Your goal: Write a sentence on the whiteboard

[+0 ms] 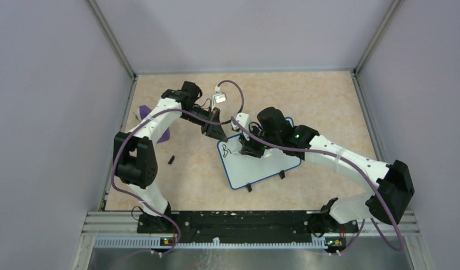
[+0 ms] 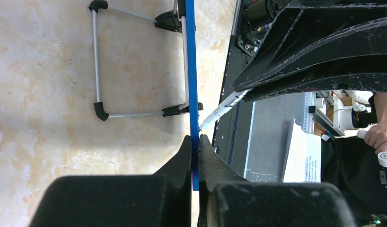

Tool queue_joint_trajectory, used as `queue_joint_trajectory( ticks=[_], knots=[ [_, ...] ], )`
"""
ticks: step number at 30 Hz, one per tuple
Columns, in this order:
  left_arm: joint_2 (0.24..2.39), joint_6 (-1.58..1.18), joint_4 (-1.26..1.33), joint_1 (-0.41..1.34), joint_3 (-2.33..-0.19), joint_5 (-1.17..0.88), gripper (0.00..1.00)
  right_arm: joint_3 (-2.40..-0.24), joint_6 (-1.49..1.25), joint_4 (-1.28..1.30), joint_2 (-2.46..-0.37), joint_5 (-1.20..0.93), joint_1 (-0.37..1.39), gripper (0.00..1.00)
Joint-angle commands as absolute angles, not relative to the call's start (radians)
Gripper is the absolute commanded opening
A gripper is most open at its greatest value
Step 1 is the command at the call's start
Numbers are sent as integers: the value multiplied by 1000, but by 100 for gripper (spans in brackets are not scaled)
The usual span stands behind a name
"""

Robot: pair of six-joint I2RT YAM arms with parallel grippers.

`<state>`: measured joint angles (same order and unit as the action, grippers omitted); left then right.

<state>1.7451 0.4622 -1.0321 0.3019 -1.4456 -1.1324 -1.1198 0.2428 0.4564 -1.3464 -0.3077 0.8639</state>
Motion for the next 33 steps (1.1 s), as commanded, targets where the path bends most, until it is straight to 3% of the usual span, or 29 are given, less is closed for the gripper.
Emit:
queue_joint_trajectory(
  ticks=[1, 33],
  knots=[
    [1730, 489, -1017, 331, -1416, -1097, 0, -1157, 226, 421, -1353, -283, 867, 0],
    [1724, 483, -1013, 331, -1413, -1089, 0, -1206, 197, 420, -1359, -324, 835, 0]
  ],
)
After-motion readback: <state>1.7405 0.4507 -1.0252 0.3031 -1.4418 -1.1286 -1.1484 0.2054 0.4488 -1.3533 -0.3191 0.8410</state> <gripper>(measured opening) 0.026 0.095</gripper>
